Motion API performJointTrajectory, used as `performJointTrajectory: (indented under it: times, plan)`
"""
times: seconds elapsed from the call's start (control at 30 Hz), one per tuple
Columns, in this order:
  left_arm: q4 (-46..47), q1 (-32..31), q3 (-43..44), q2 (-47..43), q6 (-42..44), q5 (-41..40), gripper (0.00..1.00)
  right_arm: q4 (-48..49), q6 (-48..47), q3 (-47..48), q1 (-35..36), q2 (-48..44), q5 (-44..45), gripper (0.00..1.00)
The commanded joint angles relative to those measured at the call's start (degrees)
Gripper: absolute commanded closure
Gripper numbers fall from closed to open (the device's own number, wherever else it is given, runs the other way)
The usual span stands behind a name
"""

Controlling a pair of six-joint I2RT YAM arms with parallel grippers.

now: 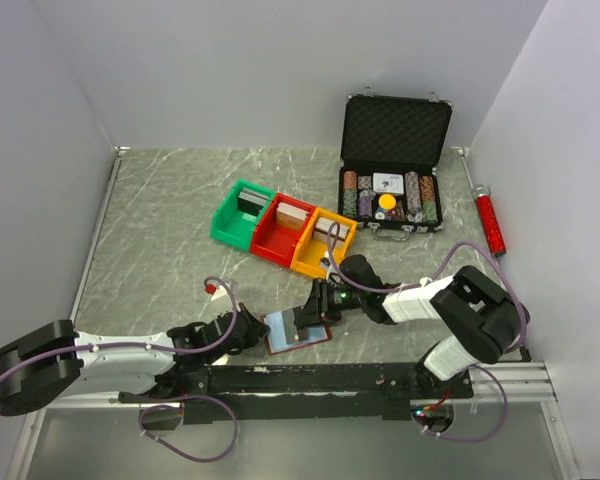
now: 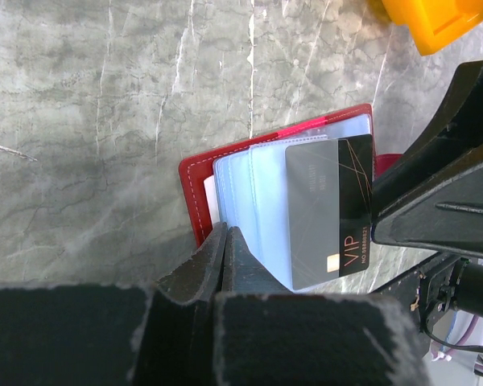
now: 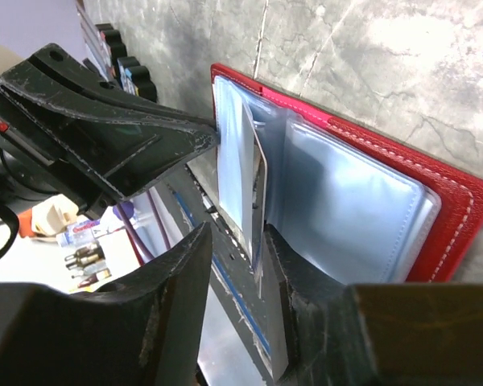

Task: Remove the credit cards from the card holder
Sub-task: Remove the credit card from the card holder.

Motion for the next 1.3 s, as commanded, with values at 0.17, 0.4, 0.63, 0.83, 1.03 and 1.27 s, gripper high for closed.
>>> performJointTrajectory:
  times: [0.17, 0.4, 0.63, 0.83, 1.03, 1.27]
  plan:
    - [-5.0, -0.3, -1.8, 0.3, -0.2, -0.3, 0.99, 2.4, -0.6, -0.5, -0.7, -1.9, -0.9, 0.67]
    - [-4.8, -0.3, -1.9, 0.2, -0.3, -0.3, 0.99, 1.7, -1.0, -0.2, -0.8, -1.9, -0.9, 0.76]
    - [-5.0, -0.3, -2.0, -0.1, -0.3, -0.3, 0.99, 0.8, -1.6, -0.3, -0.9, -2.5, -0.9, 1.0]
    - [-5.4, -0.3, -2.1, -0.5, -0.6, -0.5, 0.99, -7.7, -6.1, 0.6, -1.3, -7.7, 1.6, 1.0]
    - [-5.7, -0.3, -2.3, -1.3, -1.1, -0.8, 0.99, -16.3, -10.8, 1.9, -2.2, -12.3, 3.8, 1.0]
    - [-6.8, -0.3, -0.5, -4.2, 1.1, -0.6, 0.98, -31.5, -18.7, 6.7, -2.4, -21.0, 9.4, 1.0]
